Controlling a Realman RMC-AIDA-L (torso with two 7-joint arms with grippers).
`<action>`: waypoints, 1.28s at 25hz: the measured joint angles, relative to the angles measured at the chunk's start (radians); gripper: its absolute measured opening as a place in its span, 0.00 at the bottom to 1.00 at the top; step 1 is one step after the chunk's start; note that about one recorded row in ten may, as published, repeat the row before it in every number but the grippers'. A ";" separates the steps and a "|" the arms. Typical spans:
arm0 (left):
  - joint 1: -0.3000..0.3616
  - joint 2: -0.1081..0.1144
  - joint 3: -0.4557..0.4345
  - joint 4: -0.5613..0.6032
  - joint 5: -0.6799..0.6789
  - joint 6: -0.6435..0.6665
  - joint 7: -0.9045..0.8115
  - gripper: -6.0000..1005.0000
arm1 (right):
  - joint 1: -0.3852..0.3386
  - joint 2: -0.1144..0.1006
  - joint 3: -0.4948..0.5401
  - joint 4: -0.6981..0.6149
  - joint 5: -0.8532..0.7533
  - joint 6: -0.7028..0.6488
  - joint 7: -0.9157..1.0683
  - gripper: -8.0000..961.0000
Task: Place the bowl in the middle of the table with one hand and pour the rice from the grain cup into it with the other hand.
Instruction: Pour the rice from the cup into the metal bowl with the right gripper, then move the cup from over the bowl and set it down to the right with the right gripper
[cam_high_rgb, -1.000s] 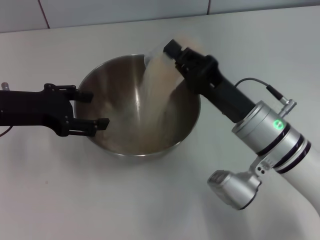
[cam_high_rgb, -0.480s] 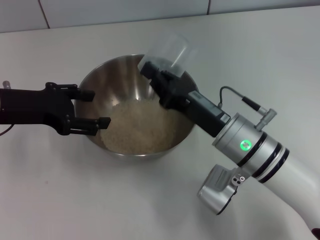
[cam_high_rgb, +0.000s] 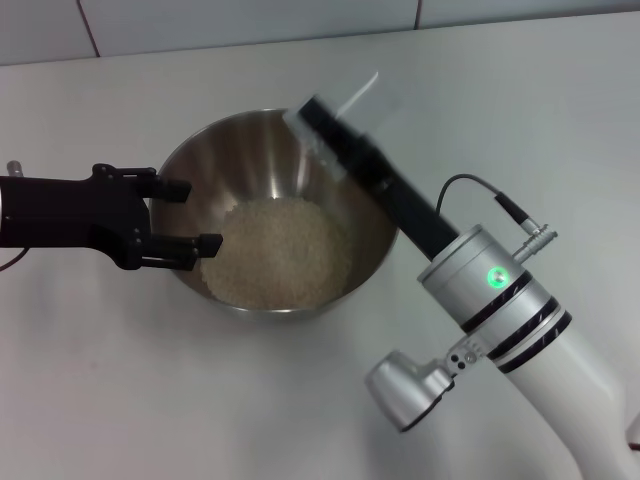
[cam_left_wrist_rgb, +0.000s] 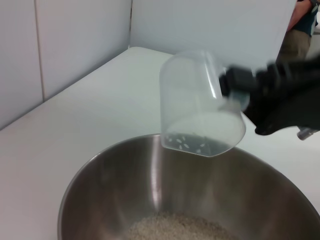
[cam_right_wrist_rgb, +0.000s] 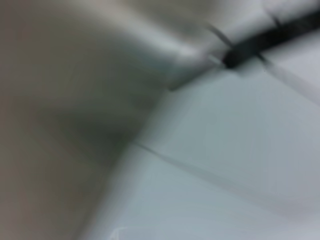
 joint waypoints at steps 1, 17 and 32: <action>0.000 0.000 0.000 0.001 0.000 0.000 0.000 0.82 | -0.012 0.000 0.029 0.018 0.000 -0.002 0.090 0.06; 0.001 -0.001 0.000 0.005 0.000 0.001 0.000 0.82 | -0.138 -0.008 0.308 -0.232 0.000 -0.038 1.994 0.09; -0.005 -0.003 0.019 -0.003 0.000 0.001 -0.001 0.82 | -0.023 -0.006 0.296 -0.392 -0.136 0.385 2.288 0.11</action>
